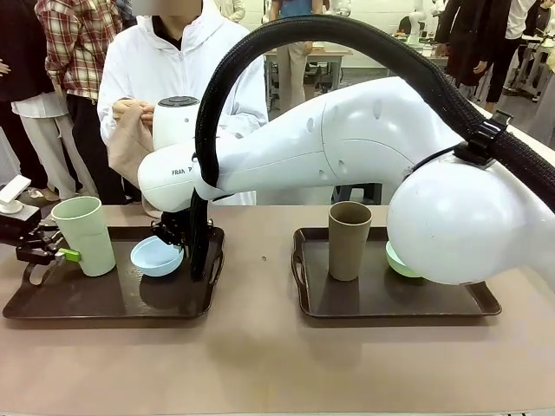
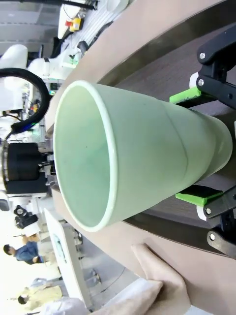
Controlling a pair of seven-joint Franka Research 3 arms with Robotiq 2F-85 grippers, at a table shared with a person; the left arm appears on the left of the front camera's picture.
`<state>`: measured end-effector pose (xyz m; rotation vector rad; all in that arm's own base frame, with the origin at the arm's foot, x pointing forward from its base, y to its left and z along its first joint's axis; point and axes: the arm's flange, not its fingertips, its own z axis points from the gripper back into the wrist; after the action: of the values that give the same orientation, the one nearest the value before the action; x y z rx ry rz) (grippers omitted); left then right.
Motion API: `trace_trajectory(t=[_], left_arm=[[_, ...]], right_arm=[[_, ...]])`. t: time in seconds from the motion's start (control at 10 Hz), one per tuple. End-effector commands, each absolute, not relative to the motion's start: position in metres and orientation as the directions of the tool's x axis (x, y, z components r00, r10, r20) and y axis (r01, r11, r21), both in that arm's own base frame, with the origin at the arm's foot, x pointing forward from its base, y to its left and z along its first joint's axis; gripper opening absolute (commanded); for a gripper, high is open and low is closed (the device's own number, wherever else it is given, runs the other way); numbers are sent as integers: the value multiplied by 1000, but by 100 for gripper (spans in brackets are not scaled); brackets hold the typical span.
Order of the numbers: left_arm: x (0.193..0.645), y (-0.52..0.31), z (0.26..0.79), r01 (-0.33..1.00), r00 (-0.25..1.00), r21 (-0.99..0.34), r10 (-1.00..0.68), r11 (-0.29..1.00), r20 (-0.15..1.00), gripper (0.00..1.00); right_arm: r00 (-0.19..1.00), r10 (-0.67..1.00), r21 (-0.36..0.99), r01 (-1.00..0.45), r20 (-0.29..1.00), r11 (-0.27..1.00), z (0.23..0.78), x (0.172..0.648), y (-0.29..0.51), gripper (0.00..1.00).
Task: Set up a tray with a mat and arrange the tableware.
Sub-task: Pick up the Picnic Bowl and Reusable plastic cup from the Handle tray in front of the human's position and hold them in the air.
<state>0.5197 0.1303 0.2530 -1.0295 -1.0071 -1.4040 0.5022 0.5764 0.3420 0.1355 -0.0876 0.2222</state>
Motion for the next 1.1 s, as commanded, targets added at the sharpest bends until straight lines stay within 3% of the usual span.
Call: trace_trajectory(t=[0.0,0.4,1.0], left_arm=[[525,144,252,995,-62,46,-197,-84,978,0],[512,143,268,994,-61,42,-194,-104,979,0],[440,117,387,973,-218,192,-236,-125,947,0]], right_arm=[[968,221,93,-233,119,968,342,506,577,0],[968,212,124,-229,131,966,379,485,562,0],[945,182,60,-205,272,977,514,384,525,0]])
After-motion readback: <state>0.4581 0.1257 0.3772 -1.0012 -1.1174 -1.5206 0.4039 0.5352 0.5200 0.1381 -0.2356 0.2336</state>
